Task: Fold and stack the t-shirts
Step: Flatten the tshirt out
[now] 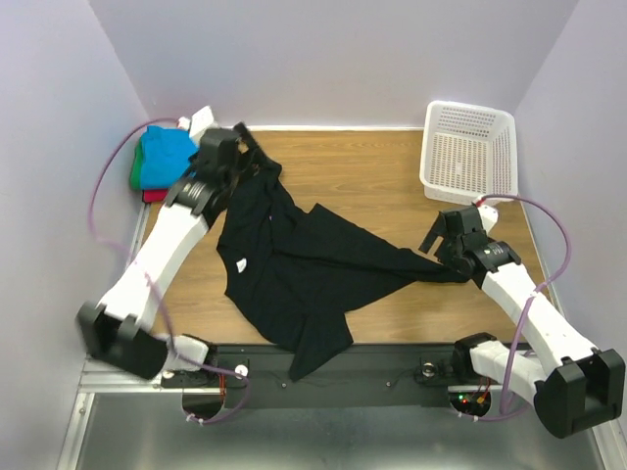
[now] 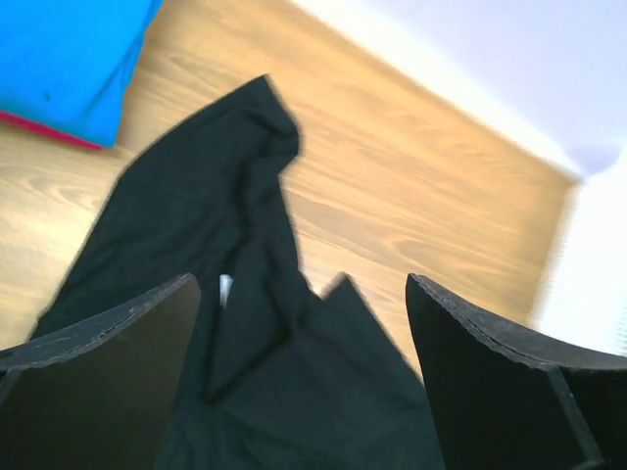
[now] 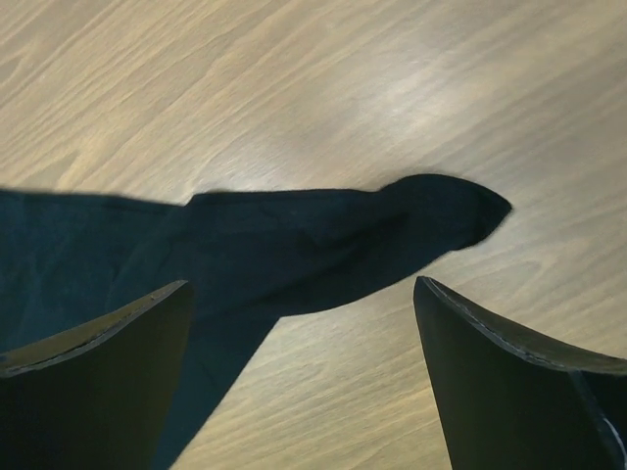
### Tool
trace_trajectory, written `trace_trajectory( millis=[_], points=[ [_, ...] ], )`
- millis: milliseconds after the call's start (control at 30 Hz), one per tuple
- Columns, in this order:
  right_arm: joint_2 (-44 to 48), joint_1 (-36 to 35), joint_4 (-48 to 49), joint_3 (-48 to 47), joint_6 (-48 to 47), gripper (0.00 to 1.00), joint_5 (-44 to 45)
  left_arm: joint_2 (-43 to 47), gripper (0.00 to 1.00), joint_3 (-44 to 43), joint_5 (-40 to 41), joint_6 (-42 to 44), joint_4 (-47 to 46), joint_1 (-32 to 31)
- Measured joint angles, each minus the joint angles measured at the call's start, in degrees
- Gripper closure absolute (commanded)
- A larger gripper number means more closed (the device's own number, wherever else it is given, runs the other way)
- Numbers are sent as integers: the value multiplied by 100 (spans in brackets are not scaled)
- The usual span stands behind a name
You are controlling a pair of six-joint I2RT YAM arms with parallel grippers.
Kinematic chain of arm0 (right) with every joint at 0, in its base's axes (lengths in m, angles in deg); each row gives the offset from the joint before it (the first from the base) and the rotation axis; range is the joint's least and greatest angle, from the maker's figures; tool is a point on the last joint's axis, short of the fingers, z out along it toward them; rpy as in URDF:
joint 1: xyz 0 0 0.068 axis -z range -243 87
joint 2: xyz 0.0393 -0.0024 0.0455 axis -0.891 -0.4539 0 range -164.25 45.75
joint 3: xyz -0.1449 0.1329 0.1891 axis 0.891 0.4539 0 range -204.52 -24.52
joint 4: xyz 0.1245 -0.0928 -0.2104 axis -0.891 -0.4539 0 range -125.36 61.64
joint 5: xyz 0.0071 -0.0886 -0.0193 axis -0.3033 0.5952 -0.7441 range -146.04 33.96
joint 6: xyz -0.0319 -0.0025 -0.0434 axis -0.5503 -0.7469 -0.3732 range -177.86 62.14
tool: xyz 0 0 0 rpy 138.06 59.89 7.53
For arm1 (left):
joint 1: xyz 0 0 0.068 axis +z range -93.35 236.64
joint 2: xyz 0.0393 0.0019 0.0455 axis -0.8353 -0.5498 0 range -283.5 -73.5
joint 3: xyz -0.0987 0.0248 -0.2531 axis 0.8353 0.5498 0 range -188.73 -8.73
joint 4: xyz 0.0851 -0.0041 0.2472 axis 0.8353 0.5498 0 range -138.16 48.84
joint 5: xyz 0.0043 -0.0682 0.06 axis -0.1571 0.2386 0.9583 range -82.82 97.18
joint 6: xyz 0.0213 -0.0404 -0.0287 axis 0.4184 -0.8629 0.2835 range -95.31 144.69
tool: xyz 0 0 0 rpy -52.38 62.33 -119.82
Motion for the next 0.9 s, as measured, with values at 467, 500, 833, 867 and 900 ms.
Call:
trace_trajectory(
  millis=[467, 500, 833, 867, 900],
  points=[
    [-1351, -1423, 1604, 529, -946, 0, -2006, 1860, 1, 4903, -831, -1276, -645, -1091],
    [-1537, -1460, 1716, 529, -909, 0, -2026, 1716, 1, 4964, -874, -1300, -654, -1104],
    [-2015, -1469, 2124, 540, -625, 0, -1604, -505, 2, 3576, -807, -905, -1314, -914],
    [-2057, -1469, 2164, 540, -599, 0, -1504, -855, 2, 3233, -776, -839, -1375, -848],
    [-2129, -1469, 2216, 525, -570, 0, -1432, -1174, 2, 2885, -734, -772, -1408, -791]
  ],
)
